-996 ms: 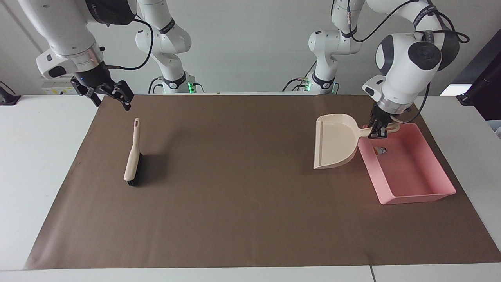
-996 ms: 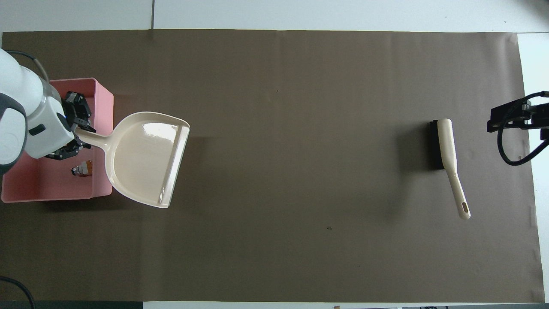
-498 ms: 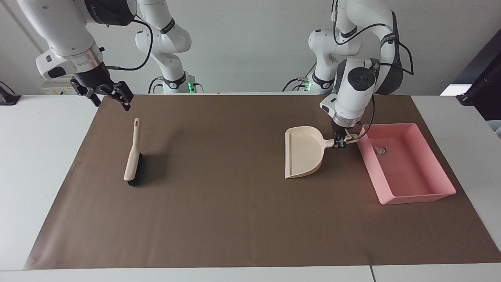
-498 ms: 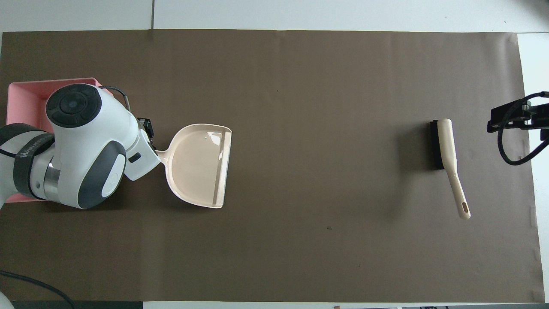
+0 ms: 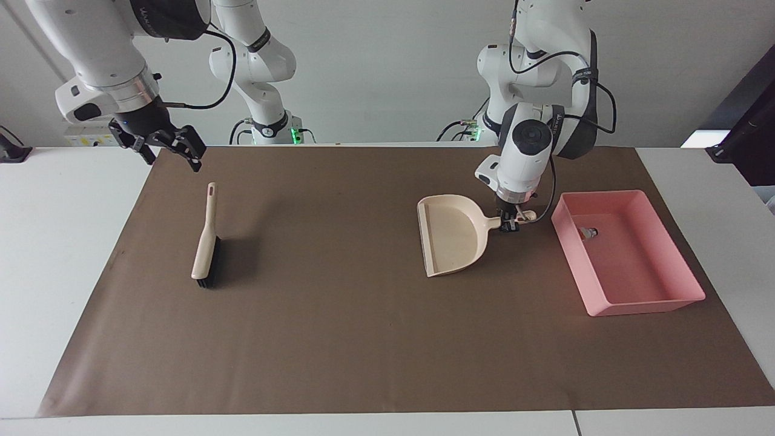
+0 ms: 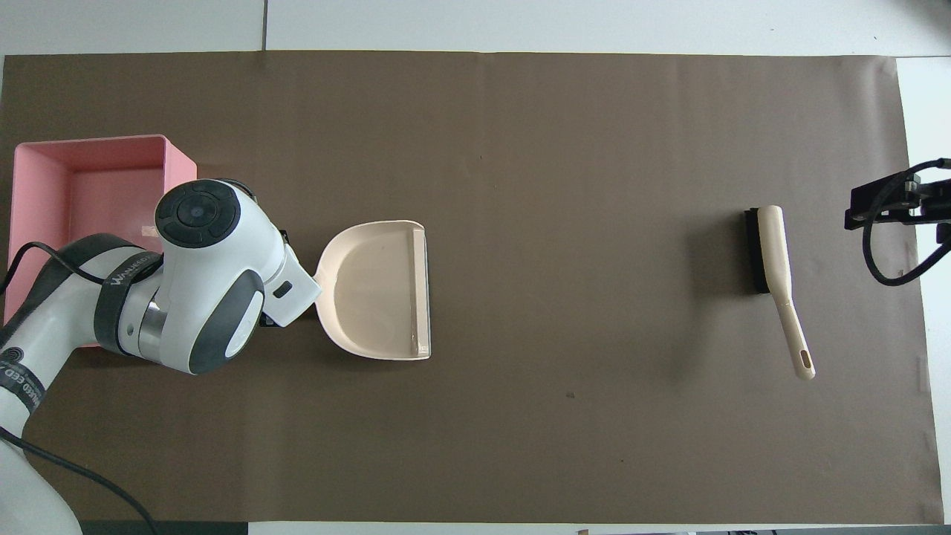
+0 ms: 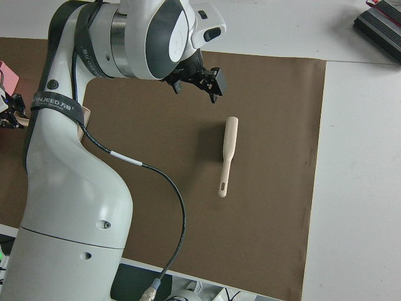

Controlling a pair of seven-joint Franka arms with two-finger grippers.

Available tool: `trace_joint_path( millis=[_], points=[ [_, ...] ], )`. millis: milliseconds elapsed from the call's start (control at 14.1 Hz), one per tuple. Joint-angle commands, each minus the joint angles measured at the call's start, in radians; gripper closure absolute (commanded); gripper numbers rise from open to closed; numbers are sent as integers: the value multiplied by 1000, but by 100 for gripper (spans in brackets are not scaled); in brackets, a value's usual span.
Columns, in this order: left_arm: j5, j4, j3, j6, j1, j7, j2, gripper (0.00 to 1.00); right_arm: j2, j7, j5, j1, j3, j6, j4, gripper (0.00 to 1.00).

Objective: Clean e-waste and dump in bin
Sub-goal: 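Carry the dustpan back and set it on the table with the left gripper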

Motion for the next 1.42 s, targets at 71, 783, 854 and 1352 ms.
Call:
trace_joint_path(
  millis=[71, 783, 854, 1352],
  points=[
    [-12, -4, 17, 13, -21, -15, 8, 73, -19, -37, 18, -4, -5, 4, -21, 0],
    [-3, 34, 24, -174, 129, -630, -136, 2, -19, -47, 18, -5, -5, 4, -21, 0],
    [-3, 63, 24, -214, 160, -725, -138, 2, -19, -47, 18, -5, -6, 4, -21, 0],
    [-26, 396, 24, -432, 275, -987, -43, 2, -20, -47, 18, -5, -6, 4, -22, 0]
  ],
)
